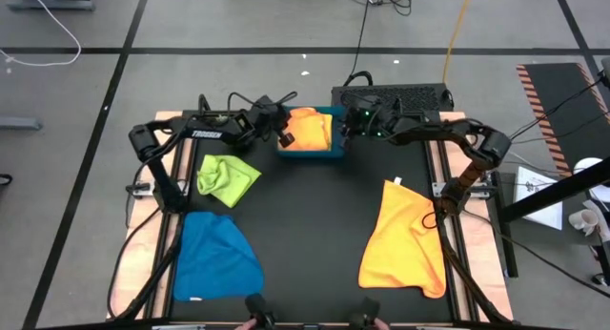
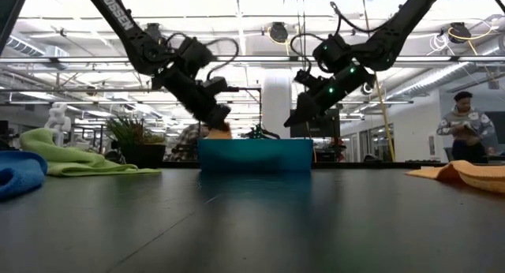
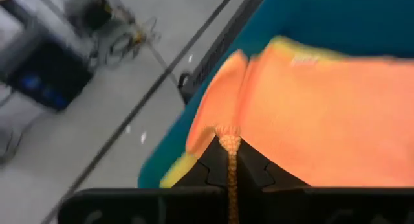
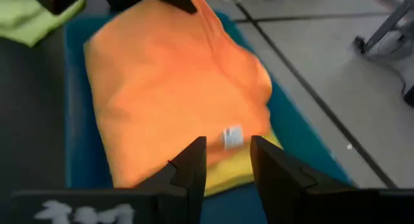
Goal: Fold microfiber towels
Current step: Put the folded orange microfiber cloth into the blue bin
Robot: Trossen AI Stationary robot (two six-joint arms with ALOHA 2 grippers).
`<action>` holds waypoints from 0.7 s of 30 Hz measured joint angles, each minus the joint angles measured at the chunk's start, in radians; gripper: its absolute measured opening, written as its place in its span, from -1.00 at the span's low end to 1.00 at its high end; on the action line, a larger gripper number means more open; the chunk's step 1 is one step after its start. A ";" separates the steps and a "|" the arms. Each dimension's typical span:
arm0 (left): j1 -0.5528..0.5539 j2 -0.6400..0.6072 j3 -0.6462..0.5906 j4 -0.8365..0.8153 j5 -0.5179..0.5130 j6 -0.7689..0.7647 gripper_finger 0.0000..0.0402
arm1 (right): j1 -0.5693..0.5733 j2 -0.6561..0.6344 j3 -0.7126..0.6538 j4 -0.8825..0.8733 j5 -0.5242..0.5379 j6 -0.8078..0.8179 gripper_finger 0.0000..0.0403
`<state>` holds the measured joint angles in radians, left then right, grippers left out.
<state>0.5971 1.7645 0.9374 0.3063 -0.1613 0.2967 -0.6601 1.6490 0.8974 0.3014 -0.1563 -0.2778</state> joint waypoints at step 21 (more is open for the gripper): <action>-0.299 -0.289 0.365 -0.592 0.011 0.211 -0.99 | 0.240 -0.420 -0.010 -0.222 -0.005 -0.019 0.00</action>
<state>0.2978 1.4754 1.3029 -0.2853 -0.1506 0.5072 -0.4201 1.2293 0.8871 0.0795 -0.1616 -0.2966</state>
